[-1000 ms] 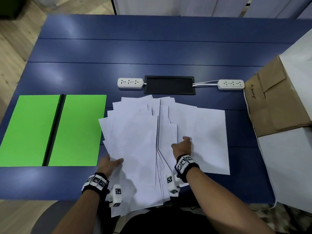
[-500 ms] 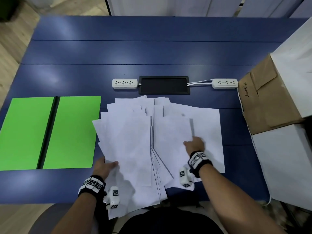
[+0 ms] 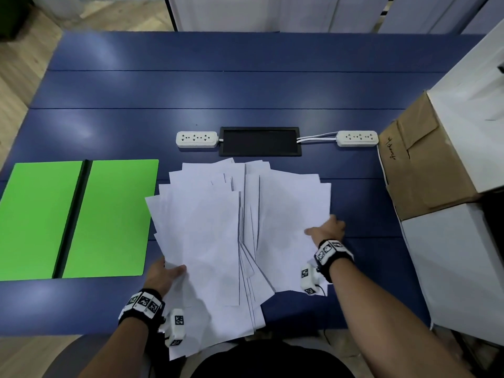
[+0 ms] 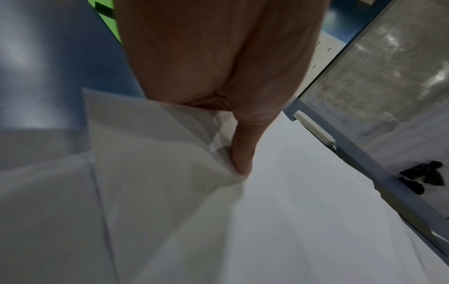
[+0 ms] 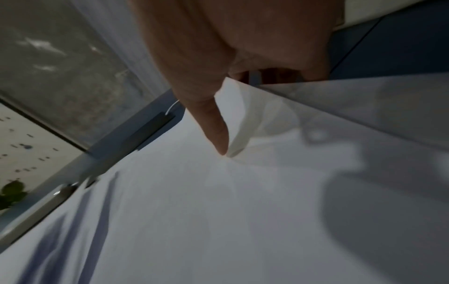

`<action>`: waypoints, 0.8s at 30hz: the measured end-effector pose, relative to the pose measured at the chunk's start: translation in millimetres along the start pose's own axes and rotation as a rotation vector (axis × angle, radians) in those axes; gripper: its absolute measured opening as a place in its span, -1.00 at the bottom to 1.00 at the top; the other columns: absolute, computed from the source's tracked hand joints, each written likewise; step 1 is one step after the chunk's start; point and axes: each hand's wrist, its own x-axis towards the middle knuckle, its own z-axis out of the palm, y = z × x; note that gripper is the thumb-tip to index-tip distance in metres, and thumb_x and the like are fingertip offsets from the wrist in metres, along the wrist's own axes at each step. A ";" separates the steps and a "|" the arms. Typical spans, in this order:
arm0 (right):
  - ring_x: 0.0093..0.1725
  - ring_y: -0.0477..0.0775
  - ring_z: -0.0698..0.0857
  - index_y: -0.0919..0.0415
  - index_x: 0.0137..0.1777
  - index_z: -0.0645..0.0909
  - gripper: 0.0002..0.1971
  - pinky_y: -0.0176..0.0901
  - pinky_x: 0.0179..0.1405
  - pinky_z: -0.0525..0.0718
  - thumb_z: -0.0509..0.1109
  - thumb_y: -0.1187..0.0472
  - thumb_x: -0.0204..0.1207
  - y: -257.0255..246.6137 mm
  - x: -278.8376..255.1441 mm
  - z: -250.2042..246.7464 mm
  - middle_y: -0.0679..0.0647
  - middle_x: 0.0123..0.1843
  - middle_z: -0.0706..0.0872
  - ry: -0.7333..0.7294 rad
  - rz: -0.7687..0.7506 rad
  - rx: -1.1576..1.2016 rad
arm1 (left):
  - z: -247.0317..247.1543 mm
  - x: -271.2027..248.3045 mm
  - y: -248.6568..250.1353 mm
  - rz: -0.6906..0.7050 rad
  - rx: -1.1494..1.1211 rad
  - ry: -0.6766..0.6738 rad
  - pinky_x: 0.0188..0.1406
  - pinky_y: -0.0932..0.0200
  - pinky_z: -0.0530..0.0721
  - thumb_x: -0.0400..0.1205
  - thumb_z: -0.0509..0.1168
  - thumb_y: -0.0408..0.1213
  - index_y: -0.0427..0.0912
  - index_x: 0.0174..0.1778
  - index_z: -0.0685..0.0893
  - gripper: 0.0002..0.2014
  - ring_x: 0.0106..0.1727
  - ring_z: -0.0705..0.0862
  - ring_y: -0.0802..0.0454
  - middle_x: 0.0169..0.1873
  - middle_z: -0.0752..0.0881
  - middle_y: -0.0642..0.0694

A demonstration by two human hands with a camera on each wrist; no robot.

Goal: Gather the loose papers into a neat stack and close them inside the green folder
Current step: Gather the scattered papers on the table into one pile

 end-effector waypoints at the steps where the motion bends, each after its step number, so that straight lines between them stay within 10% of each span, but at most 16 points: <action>1: 0.49 0.42 0.36 0.22 0.51 0.34 -0.18 0.21 0.24 0.61 0.65 0.25 0.27 -6.6 -7.0 6.7 0.25 0.57 0.24 0.017 0.008 -0.017 | 0.0 -0.6 0.5 0.002 0.002 0.000 0.11 -0.18 0.73 0.50 0.54 -0.45 -0.23 0.07 0.67 -0.73 0.00 0.78 -0.27 -0.04 0.81 -0.29; 13: 0.45 0.38 0.43 0.22 0.30 0.62 -0.50 0.20 0.30 0.60 0.57 0.16 0.35 -43.1 -29.3 34.6 0.24 0.49 0.37 -0.077 -0.016 -0.083 | -2.6 -4.1 5.4 0.008 0.006 -0.025 -0.12 0.08 0.64 0.50 0.52 -0.50 -0.31 0.08 0.68 -0.73 -0.07 0.78 -0.19 -0.20 0.79 -0.06; 16: 0.22 0.42 0.66 0.28 0.40 0.51 -0.35 0.02 0.04 0.69 0.63 0.26 0.30 -48.8 -31.2 37.4 0.22 0.45 0.36 -0.126 -0.071 0.106 | -3.4 -7.4 10.3 0.005 -0.008 -0.034 -0.21 0.12 0.65 0.51 0.51 -0.52 -0.29 0.09 0.67 -0.73 -0.11 0.78 -0.16 -0.21 0.78 -0.05; 20: 0.26 0.33 0.73 0.30 0.47 0.48 -0.24 0.08 0.23 0.73 0.66 0.26 0.24 -62.3 -36.7 39.4 0.21 0.44 0.62 -0.232 -0.054 0.254 | 0.0 -15.3 19.1 0.018 -0.025 -0.039 -0.37 0.26 0.59 0.52 0.48 -0.57 -0.30 0.07 0.66 -0.75 -0.26 0.71 0.07 -0.25 0.76 -0.05; 24: 0.37 0.34 0.68 0.38 0.45 0.55 -0.31 0.03 0.29 0.67 0.65 0.24 0.31 -74.3 -47.4 46.0 0.24 0.43 0.67 -0.298 -0.043 0.207 | -0.5 -9.0 13.7 0.028 -0.030 -0.048 -0.26 0.15 0.66 0.51 0.51 -0.51 -0.30 0.10 0.67 -0.72 -0.16 0.77 -0.13 -0.14 0.81 -0.20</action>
